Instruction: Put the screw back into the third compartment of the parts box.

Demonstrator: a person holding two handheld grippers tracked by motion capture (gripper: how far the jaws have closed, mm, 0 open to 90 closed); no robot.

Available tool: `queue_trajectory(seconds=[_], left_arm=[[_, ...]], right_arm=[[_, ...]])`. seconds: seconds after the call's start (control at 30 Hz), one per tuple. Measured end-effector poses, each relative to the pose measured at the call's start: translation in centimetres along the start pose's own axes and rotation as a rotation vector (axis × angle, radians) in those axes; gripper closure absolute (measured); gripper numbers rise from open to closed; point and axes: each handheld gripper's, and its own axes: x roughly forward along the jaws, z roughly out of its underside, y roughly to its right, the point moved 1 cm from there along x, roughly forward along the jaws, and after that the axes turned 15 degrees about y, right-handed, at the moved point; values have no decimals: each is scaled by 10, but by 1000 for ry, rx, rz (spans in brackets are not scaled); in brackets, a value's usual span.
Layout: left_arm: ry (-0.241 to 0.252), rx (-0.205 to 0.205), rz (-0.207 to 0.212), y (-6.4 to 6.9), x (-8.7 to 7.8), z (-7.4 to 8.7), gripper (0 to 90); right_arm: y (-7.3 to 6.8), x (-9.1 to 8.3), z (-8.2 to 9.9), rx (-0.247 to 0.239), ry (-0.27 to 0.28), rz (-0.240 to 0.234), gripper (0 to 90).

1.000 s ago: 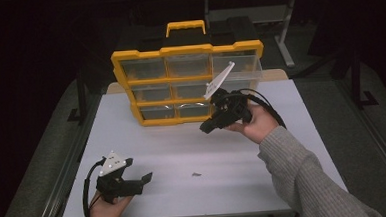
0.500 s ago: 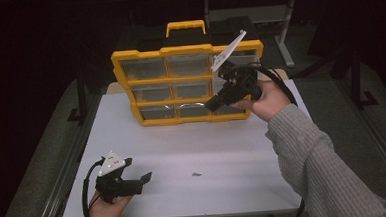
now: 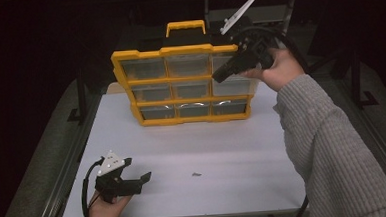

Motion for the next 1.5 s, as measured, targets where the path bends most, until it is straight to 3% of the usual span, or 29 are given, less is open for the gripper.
queue_trajectory(seconds=[0.1,0.37,0.57,0.73,1.0,1.23,1.5], left_arm=[[-17,11,3,-1,-1,0,143],[-6,-20,-1,2,0,1,143],[-6,-24,0,2,0,1,143],[-7,11,8,0,0,0,143],[-4,4,4,0,0,0,143],[-5,8,4,-1,0,0,143],[-4,-4,-2,1,0,0,143]], right_arm=[[4,-7,-6,3,-1,25,860],[19,-13,-10,42,-7,78,860],[34,-7,-5,77,-29,110,860],[42,-1,2,94,-46,122,859],[51,3,13,134,-49,133,812],[46,-6,11,110,-22,132,802],[23,-27,1,55,31,102,774]])
